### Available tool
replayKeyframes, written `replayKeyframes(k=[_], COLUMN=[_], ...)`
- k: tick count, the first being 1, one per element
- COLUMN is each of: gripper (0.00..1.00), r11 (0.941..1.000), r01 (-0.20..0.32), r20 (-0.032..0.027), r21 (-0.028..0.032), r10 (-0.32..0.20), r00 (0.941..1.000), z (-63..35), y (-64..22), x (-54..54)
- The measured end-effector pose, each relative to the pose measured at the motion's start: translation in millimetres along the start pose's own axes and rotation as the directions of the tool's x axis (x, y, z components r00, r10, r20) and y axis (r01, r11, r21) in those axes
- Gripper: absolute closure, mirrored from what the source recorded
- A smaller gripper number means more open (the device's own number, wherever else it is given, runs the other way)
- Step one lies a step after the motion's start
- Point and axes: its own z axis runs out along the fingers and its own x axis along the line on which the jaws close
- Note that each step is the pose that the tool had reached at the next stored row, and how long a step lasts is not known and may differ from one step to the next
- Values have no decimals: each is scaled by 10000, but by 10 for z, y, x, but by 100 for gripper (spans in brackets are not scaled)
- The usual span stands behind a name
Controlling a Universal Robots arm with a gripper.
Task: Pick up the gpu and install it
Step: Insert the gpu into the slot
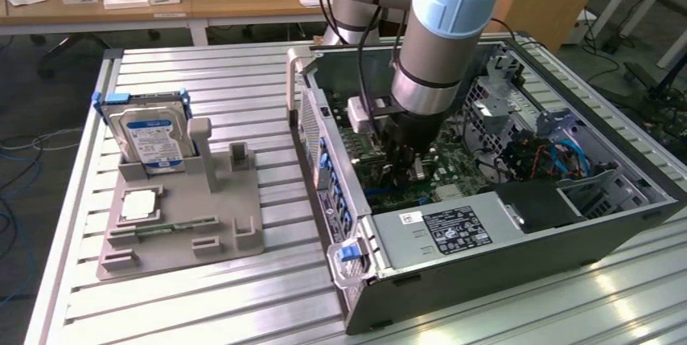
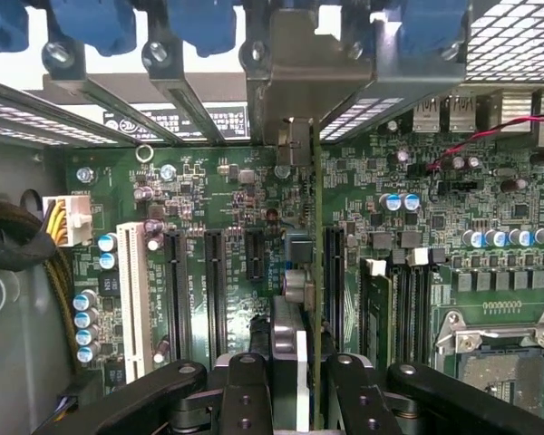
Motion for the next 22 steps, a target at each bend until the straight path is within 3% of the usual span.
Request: replayKeyframes(k=[15, 22], gripper=[72, 72], r11=[10000, 10000], r01=[1, -1], r20=[0, -3], r21=[-18, -19], r10=[-1, 1], r00=[10000, 10000], z=[25, 113], y=[-1, 2], x=[1, 5])
